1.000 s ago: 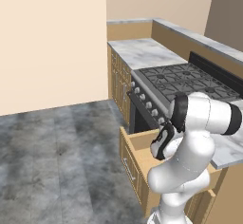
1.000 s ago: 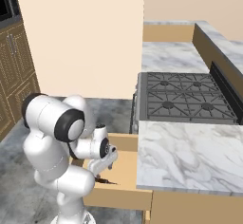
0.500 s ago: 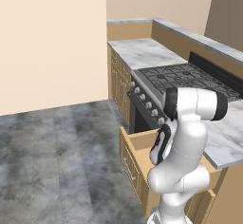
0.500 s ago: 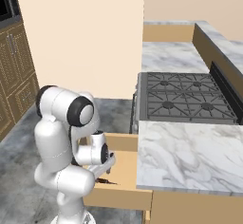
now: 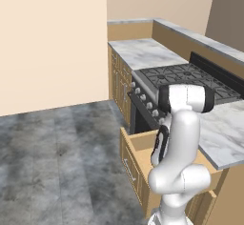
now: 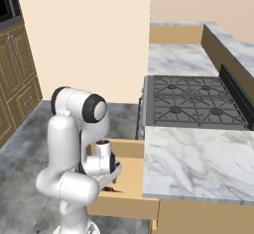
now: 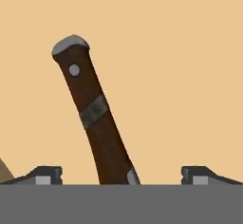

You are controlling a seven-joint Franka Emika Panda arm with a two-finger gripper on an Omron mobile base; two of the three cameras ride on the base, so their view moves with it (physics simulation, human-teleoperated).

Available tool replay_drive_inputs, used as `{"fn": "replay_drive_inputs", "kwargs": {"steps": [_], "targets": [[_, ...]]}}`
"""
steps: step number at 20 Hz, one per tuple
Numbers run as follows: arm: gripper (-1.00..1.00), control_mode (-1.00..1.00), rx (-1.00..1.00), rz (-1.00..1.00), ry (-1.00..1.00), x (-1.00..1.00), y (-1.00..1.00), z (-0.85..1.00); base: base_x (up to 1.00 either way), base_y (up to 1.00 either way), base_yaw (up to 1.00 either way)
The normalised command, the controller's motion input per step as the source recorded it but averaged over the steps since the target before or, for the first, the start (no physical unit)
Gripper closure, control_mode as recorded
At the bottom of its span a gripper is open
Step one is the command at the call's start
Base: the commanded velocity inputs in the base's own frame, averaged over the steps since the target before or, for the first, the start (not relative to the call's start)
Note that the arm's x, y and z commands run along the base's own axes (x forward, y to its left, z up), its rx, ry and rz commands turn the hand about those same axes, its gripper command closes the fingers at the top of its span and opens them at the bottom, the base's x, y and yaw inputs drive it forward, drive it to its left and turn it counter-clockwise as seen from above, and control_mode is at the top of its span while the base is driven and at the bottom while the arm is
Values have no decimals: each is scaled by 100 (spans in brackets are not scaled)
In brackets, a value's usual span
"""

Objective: Open the drawer on the right and place the cutting tools on the cutting board.

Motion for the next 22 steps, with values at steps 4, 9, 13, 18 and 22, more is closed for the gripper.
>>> {"fn": "replay_drive_inputs", "kwargs": {"steps": [4,9,13,18,22], "targets": [[-100,-100,0,0,0,30,0,-51,0,0,0],[100,-100,0,0,0,25,3,-71,0,0,0],[100,-100,0,0,0,0,0,-1,0,0,0],[100,-100,0,0,-13,-21,2,36,0,0,0],[100,-100,0,0,-23,-4,10,100,0,0,0]]}}
